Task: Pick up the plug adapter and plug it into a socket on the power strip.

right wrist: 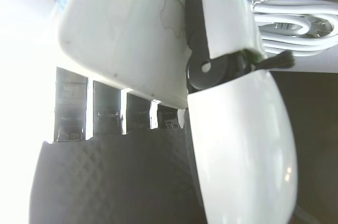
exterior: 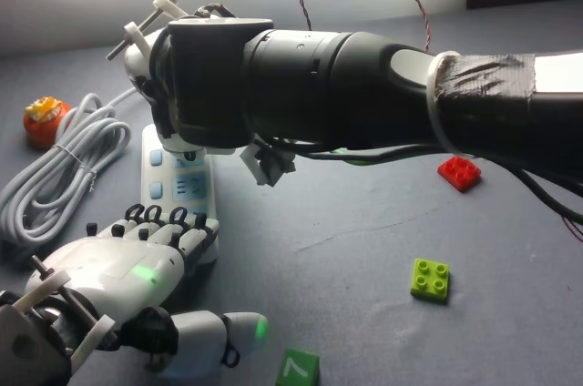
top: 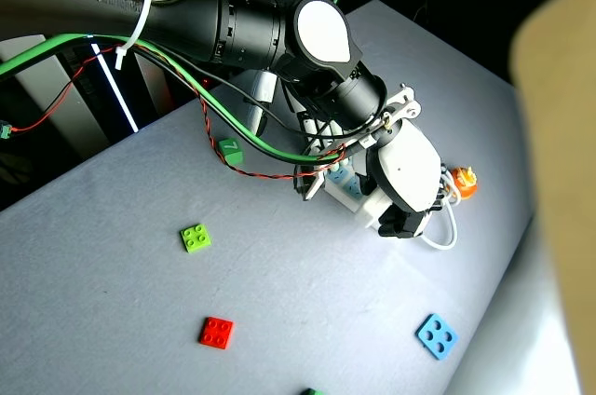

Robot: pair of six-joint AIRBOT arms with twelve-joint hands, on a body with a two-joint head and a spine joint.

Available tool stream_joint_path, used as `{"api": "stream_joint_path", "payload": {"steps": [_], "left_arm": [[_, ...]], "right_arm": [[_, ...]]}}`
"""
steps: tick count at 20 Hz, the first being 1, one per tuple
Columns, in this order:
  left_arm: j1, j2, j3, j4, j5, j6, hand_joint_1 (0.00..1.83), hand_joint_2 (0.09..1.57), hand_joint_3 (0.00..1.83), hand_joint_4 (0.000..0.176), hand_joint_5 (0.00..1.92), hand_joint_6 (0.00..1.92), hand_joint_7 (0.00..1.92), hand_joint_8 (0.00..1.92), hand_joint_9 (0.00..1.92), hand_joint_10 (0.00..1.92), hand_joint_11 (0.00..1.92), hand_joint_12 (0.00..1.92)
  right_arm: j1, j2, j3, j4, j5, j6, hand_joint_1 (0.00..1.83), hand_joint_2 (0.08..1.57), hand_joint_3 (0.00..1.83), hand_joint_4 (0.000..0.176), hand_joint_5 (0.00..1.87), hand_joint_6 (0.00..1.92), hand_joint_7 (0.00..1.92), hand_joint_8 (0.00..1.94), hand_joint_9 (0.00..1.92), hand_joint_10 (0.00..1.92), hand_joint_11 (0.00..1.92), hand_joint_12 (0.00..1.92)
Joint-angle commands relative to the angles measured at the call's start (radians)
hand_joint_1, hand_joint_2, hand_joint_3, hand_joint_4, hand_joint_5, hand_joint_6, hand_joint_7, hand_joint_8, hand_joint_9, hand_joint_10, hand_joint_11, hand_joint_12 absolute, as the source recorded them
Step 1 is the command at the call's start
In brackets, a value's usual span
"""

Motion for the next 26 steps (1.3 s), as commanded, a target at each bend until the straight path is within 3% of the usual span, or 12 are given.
{"api": "stream_joint_path", "payload": {"steps": [1, 14, 21, 26], "left_arm": [[-0.005, -0.01, 0.003, 0.029, 0.004, -0.001, 0.0, 1.14, 0.0, 0.0, 0.01, 0.0, 0.04, 0.0, 0.03, 0.0, 0.01, 0.08], [-0.008, -0.017, 0.008, 0.029, 0.004, 0.001, 0.0, 1.14, 0.0, 0.0, 0.03, 0.0, 0.06, 0.0, 0.05, 0.0, 0.0, 0.17], [-0.011, -0.03, 0.013, 0.029, 0.003, 0.001, 0.0, 1.15, 0.0, 0.0, 0.01, 0.0, 0.04, 0.0, 0.03, 0.0, 0.0, 0.08], [-0.012, -0.031, 0.01, 0.029, 0.004, 0.002, 0.0, 1.14, 0.0, 0.0, 0.02, 0.0, 0.05, 0.0, 0.04, 0.0, 0.0, 0.13]], "right_arm": [[0.002, -0.001, 0.0, -0.051, 0.02, -0.01, 1.38, 1.09, 0.0, 0.0, 0.9, 0.97, 1.09, 0.81, 0.97, 1.1, 0.81, 0.89], [0.004, -0.036, 0.006, -0.066, 0.021, -0.045, 1.38, 1.08, 0.0, 0.0, 0.93, 0.94, 1.11, 0.78, 0.99, 1.07, 0.81, 0.92], [0.009, -0.053, 0.012, -0.085, 0.0, -0.046, 1.38, 1.09, 0.0, 0.0, 0.91, 0.96, 1.1, 0.78, 0.98, 1.09, 0.81, 0.91], [-0.006, -0.055, 0.03, -0.066, 0.023, -0.046, 1.38, 1.09, 0.0, 0.0, 0.93, 0.94, 1.12, 0.76, 0.97, 1.1, 0.8, 0.94]]}}
